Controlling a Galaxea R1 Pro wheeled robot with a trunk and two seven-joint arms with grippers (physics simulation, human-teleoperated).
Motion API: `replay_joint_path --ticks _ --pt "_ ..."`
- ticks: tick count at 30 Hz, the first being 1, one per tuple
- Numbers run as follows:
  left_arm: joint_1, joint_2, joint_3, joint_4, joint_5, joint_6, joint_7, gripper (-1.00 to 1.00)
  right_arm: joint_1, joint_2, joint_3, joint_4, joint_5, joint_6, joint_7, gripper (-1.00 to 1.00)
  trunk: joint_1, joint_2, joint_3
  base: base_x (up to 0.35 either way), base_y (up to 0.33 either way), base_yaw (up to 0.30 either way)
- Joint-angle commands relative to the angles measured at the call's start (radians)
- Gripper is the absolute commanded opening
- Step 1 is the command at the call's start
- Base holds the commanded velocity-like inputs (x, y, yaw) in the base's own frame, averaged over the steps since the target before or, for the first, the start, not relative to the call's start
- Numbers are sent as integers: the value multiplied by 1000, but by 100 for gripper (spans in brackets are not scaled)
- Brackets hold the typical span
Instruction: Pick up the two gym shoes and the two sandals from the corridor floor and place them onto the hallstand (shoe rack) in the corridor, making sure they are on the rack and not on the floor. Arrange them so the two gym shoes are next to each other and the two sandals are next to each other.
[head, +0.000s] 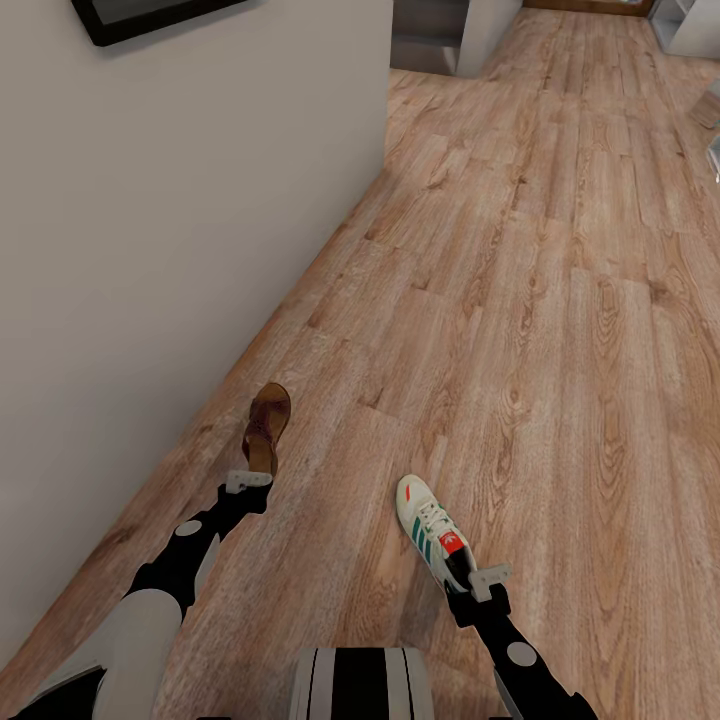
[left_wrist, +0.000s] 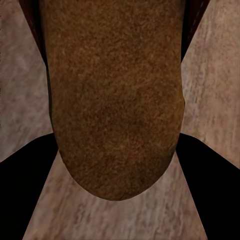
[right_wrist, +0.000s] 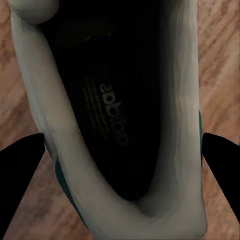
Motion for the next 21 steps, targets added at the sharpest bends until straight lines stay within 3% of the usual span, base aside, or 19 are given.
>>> replay_joint_path --ticks 1,4,21 --pt "-1 -1 8 0 -11 -5 -6 -100 0 0 -1 1 6 -3 2 -100 0 0 -1 0 0 0" --pt "-1 -1 8 0 -11 -4 -6 -100 0 0 -1 1 6 -3 2 -100 0 0 -1 0 0 0" --pt "7 6 12 16 -9 -5 0 -100 0 -1 -1 2 6 -6 2 -100 -8 4 65 0 0 0"
